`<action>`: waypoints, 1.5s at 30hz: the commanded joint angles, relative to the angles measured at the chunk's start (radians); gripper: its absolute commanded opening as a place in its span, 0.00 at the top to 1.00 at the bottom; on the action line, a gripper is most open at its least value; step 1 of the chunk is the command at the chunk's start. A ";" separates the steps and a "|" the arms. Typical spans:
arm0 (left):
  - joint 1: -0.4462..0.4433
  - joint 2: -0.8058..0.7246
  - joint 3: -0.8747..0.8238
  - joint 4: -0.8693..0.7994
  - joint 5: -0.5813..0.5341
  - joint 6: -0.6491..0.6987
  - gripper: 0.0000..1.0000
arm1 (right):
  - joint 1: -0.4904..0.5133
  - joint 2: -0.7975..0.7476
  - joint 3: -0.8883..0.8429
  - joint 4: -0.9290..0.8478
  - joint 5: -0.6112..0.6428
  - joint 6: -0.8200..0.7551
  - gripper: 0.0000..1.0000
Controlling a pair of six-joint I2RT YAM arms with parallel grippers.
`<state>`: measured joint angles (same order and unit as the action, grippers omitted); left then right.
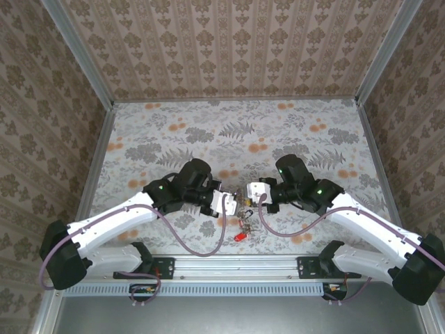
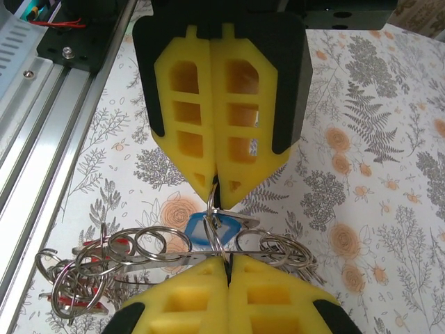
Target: Put the keys on the keyring
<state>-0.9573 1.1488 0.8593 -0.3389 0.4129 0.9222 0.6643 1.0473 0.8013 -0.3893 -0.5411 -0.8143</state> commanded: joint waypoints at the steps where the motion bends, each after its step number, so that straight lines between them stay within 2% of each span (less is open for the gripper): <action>1: -0.014 -0.024 -0.016 0.026 -0.003 0.021 1.00 | -0.006 -0.001 0.022 0.068 -0.042 0.034 1.00; 6: -0.019 -0.018 -0.032 0.060 -0.032 -0.001 1.00 | -0.009 -0.015 -0.003 0.137 -0.033 0.093 1.00; 12: -0.032 -0.015 -0.117 0.276 -0.077 -0.128 1.00 | -0.018 -0.044 -0.076 0.305 -0.019 0.222 1.00; 16: -0.035 -0.019 -0.149 0.354 -0.098 -0.185 1.00 | -0.030 -0.069 -0.115 0.366 -0.015 0.268 1.00; 30: -0.034 -0.038 -0.200 0.421 -0.111 -0.282 1.00 | -0.086 -0.129 -0.203 0.489 0.014 0.377 1.00; 39: -0.019 -0.049 -0.216 0.463 -0.112 -0.341 0.98 | -0.090 -0.139 -0.222 0.520 0.013 0.377 1.00; 45: -0.002 -0.041 -0.216 0.475 -0.082 -0.387 0.82 | -0.091 -0.150 -0.242 0.563 0.000 0.380 1.00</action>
<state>-0.9688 1.1187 0.6571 0.1112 0.2901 0.5816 0.5808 0.9230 0.5629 0.0765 -0.5308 -0.4541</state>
